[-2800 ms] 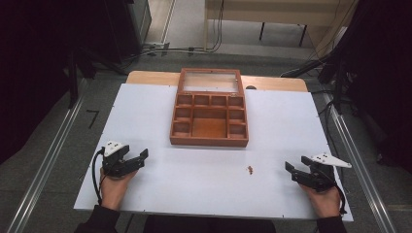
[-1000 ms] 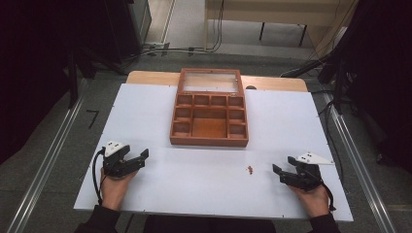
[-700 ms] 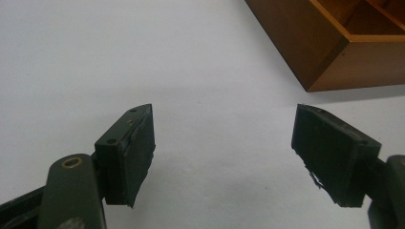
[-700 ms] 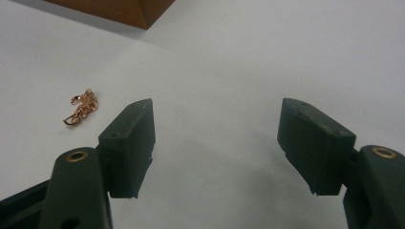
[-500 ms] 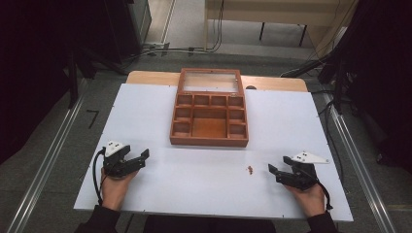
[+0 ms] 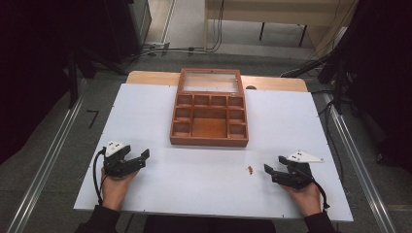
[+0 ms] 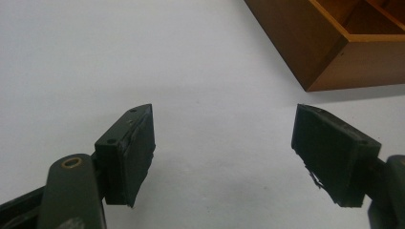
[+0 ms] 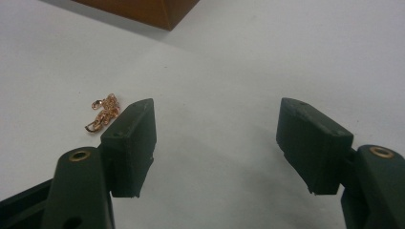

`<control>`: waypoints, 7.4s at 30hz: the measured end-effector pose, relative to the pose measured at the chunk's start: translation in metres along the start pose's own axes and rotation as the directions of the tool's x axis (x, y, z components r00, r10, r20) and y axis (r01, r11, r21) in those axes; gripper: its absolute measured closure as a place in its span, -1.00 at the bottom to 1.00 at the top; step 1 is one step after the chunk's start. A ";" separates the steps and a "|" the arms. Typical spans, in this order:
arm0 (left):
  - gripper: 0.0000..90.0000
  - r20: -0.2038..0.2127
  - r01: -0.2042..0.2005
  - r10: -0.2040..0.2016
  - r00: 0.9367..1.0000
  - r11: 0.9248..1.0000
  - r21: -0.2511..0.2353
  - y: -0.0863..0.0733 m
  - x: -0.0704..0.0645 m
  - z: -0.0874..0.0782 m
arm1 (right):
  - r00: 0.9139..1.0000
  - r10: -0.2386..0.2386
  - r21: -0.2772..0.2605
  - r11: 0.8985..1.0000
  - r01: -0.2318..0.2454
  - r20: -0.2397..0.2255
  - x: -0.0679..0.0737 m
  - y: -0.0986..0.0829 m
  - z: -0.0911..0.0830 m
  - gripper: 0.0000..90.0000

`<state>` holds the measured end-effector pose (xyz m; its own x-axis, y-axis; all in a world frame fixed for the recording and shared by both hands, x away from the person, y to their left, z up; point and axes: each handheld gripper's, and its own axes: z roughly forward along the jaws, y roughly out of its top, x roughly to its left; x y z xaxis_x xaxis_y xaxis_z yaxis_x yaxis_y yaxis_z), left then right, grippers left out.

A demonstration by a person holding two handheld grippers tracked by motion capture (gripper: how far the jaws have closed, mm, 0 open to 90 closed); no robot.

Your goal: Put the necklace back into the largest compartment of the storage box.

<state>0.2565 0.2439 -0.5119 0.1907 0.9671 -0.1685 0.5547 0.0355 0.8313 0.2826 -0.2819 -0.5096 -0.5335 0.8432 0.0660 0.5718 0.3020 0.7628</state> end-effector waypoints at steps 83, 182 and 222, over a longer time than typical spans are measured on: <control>-0.48 0.011 0.006 -0.006 1.000 1.000 -0.004 0.000 0.000 -0.001 | 0.977 -0.164 -0.019 0.986 0.163 -0.136 0.045 0.021 0.016 0.87; -0.48 0.020 0.013 -0.013 1.000 1.000 -0.007 0.001 0.000 -0.001 | 0.959 -0.194 -0.157 0.974 0.164 -0.205 0.093 0.127 0.058 0.87; -0.48 0.026 0.017 -0.017 1.000 1.000 -0.009 0.001 0.000 -0.002 | 0.986 -0.121 -0.089 0.990 0.111 -0.116 0.084 0.161 0.120 0.87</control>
<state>0.2554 0.2445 -0.5097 0.2019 0.9596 -0.1960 0.5501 0.0544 0.8333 0.4049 -0.1095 -0.4581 -0.6674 0.7432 0.0474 0.4513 0.3529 0.8196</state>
